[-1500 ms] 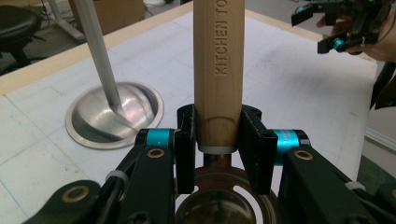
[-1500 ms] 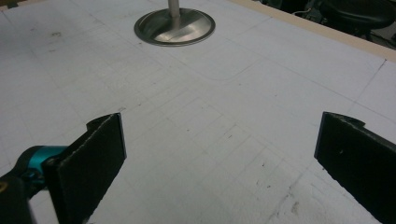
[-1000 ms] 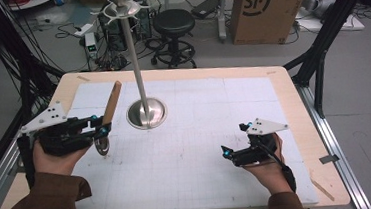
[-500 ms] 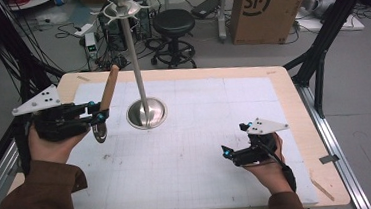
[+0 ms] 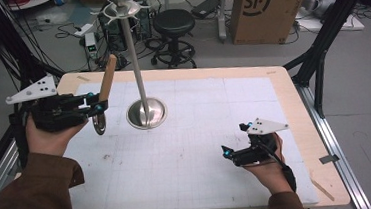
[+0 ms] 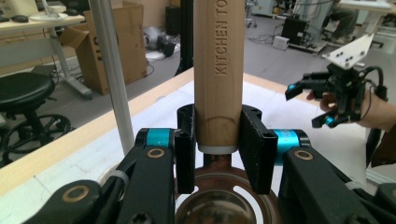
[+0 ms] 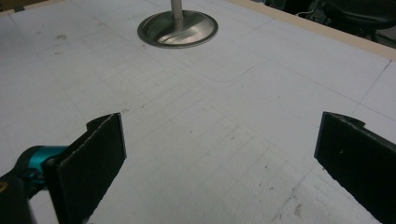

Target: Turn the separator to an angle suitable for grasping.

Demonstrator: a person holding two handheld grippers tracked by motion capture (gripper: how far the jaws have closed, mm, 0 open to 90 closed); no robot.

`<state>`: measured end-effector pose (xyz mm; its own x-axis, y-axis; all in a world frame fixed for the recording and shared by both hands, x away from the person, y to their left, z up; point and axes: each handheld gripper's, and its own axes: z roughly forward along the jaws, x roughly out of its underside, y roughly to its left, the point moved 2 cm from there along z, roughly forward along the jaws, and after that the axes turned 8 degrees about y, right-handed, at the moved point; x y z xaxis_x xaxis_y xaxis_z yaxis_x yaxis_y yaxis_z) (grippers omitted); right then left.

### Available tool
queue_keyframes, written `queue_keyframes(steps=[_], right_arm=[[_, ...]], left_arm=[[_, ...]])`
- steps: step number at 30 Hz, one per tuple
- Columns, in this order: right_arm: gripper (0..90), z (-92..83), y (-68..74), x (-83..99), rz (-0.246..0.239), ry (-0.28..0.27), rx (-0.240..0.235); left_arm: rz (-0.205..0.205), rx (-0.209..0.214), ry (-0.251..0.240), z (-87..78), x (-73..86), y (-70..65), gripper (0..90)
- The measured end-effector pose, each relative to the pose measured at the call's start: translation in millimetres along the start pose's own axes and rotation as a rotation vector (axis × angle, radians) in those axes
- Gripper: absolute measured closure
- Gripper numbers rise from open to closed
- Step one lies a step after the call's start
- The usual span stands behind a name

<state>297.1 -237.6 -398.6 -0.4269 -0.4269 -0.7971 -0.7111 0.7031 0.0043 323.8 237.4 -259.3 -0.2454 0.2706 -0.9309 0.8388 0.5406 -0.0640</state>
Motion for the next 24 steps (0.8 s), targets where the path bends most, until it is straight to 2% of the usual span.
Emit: queue_keyframes(steps=[8, 14, 24], right_arm=[[0.8, 1.1, 1.1, -0.3, -0.002, 0.004, 0.0], [0.8, 1.0, 0.7, -0.3, -0.001, 0.003, -0.001], [0.8, 0.7, 0.6, -0.3, 0.001, 0.001, -0.001]], left_arm=[[0.01, -0.01, -0.02, -4.3, -20.0, 7.5, 69.1], [0.017, -0.037, -0.018, -5.1, -34.4, 12.2, 69.1], [0.023, -0.092, -0.006, -6.6, -49.4, 20.8, 69.1]])
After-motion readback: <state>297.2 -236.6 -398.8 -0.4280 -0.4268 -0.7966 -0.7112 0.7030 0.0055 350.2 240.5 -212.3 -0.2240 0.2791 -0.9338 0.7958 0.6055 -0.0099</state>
